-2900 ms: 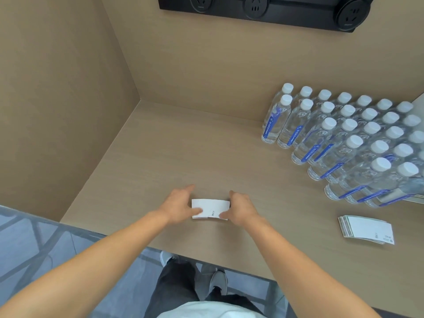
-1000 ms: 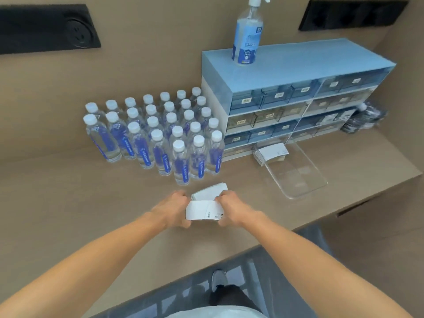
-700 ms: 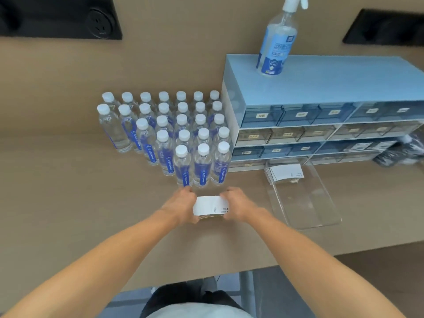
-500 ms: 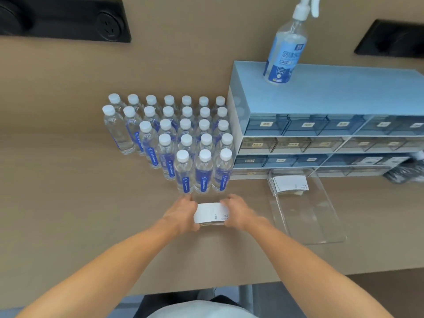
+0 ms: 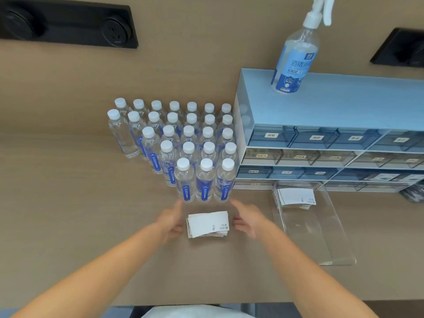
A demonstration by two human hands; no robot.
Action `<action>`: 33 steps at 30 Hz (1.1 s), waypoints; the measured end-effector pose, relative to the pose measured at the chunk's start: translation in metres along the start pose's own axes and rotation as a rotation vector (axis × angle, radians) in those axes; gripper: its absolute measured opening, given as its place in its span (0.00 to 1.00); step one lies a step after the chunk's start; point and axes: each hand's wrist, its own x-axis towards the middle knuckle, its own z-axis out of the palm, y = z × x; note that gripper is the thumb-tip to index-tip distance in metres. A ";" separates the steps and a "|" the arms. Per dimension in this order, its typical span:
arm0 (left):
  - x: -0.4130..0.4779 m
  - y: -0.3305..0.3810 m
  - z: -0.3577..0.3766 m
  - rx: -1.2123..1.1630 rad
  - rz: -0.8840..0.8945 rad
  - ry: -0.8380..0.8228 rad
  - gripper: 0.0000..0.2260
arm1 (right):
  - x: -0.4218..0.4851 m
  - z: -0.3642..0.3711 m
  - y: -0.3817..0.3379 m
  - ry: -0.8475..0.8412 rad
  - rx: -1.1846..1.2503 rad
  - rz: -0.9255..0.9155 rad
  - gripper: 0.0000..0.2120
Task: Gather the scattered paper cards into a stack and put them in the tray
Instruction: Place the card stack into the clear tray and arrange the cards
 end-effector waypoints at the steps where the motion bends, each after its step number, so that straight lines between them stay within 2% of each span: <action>1: -0.001 0.004 0.000 -0.136 -0.116 -0.102 0.39 | -0.002 0.002 -0.003 -0.032 0.112 0.066 0.37; 3: -0.006 0.009 0.003 -0.248 -0.202 -0.199 0.42 | -0.008 0.011 -0.006 -0.077 0.198 0.123 0.30; 6: -0.015 0.014 0.015 -0.244 -0.165 -0.162 0.36 | -0.014 0.033 -0.002 -0.107 0.190 0.134 0.21; 11: -0.008 0.012 0.010 -0.133 -0.136 -0.223 0.37 | -0.007 0.041 0.005 -0.086 0.055 0.084 0.24; 13: -0.011 0.015 0.004 0.002 -0.038 -0.204 0.31 | -0.006 0.033 0.003 -0.080 -0.112 0.012 0.31; 15: -0.008 0.018 -0.004 0.300 0.218 -0.119 0.21 | -0.005 0.023 -0.001 -0.048 -0.380 -0.176 0.37; 16: -0.007 0.018 -0.006 0.480 0.356 -0.081 0.23 | -0.005 0.019 -0.003 -0.068 -0.526 -0.285 0.36; 17: -0.006 0.017 -0.005 0.663 0.471 -0.059 0.31 | -0.006 0.019 -0.005 -0.116 -0.678 -0.361 0.35; 19: -0.004 0.013 0.005 0.955 0.610 -0.073 0.39 | -0.007 0.025 -0.006 -0.176 -0.992 -0.414 0.39; 20: -0.003 0.009 0.013 1.072 0.646 -0.080 0.39 | -0.006 0.030 -0.004 -0.175 -1.126 -0.428 0.39; 22: 0.003 0.002 0.028 1.259 0.655 -0.062 0.33 | -0.002 0.039 0.005 -0.119 -1.308 -0.510 0.29; 24: 0.010 -0.002 0.035 1.337 0.643 -0.012 0.22 | 0.003 0.042 0.011 -0.038 -1.366 -0.570 0.21; 26: 0.012 -0.001 0.034 1.342 0.637 0.031 0.17 | 0.003 0.042 0.010 -0.002 -1.393 -0.585 0.19; 33: 0.017 -0.009 0.042 1.401 0.654 0.046 0.16 | 0.010 0.047 0.022 0.009 -1.407 -0.630 0.20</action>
